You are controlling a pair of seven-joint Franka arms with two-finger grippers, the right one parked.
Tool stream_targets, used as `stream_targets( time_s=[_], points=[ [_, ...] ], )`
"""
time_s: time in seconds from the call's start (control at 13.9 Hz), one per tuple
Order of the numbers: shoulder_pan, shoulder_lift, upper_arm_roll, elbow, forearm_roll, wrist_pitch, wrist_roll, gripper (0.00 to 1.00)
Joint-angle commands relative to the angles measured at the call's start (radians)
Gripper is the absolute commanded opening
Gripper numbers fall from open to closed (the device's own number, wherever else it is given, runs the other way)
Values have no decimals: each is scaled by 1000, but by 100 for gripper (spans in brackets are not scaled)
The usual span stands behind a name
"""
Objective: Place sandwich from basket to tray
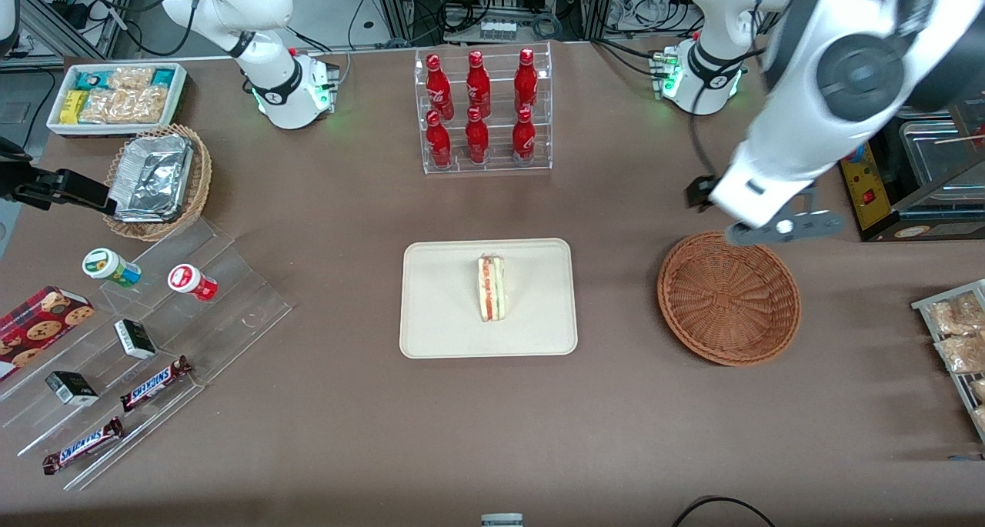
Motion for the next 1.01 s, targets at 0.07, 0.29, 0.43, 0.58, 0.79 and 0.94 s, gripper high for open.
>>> stream_targets(
  time_s=[0.07,0.29,0.43,0.58,0.79,0.94],
  points=[
    [18,-119,122,-67,-66,-24,199,99],
    [18,-164,234,-65,-87,-49,353,99],
    [18,-168,286,-56,-74,-41,408,99],
    [18,-164,312,-54,-63,-41,414,99],
    [18,-151,312,-39,-46,-50,416,99],
    [21,-132,314,-30,-57,-49,413,99]
  ],
)
